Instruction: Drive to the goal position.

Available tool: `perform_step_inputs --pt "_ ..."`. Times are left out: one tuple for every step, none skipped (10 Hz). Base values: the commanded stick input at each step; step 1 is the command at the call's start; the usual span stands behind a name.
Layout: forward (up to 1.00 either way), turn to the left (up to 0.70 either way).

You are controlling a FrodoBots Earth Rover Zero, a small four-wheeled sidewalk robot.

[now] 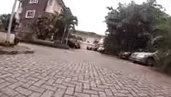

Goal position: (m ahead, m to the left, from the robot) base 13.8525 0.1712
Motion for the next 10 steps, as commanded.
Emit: perform_step_inputs --pt "0.7 0.0" --pt "0.7 0.0" --pt "0.7 0.0" --pt "0.7 0.0" --pt "0.7 0.0" --pt "0.7 0.0" --pt "0.7 0.0" --pt "0.7 0.0" --pt "0.7 0.0" --pt "0.7 0.0"
